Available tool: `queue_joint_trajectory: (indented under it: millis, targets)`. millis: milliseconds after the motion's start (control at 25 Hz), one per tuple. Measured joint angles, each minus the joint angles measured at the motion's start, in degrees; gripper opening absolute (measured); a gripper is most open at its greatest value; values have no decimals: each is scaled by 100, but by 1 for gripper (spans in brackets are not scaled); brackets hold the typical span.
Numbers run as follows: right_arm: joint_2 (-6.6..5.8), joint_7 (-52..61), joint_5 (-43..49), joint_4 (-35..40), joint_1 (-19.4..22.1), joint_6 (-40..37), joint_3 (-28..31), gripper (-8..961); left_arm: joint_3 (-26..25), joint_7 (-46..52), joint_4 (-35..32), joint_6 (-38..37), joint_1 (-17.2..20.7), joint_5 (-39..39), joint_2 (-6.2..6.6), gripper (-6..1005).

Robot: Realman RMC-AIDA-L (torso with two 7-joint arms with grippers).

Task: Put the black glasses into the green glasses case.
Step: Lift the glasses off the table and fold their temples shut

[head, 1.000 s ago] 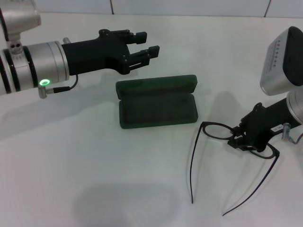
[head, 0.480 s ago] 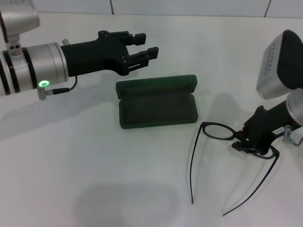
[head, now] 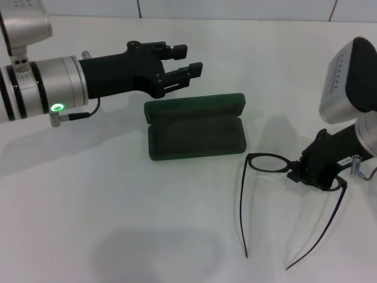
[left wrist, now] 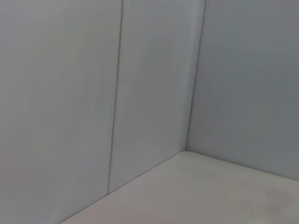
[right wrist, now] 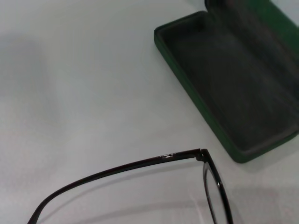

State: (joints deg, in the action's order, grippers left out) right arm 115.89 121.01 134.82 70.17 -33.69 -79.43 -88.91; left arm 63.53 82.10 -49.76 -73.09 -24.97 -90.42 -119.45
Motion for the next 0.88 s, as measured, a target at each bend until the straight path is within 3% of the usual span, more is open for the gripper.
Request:
queue_joint_trajectory:
  millis: [200,360,440,480,600,760,880]
  targets:
    - [-19,-226,-182,574,426,-66,424,117,-33,-1,0,-340,32,66,0,492]
    - [-8,-1389,-1585,519,985,-173,1502,110,-36,-2,1,-812,67,150,-1,491]
    - [-17,-2211,-2576,54,1202,-244,1994,110,-38,-5,8,-1007,76,200,1,491]
    - [-33,-2613,-3056,-262,1258,-305,2204,110,-42,-49,30,-1618,122,413,8,491]
    - [-62,-3893,-4142,-1683,1245,-653,2783,110,-42,-73,48,-2022,161,577,2,491]
    - [-58,-5006,-4562,-3236,926,-1021,3272,110,0,41,324,-2380,-23,716,7,491]
    - [-25,-5389,-4610,-3751,777,-1171,3358,110,4,152,713,-2506,-320,702,29,491]
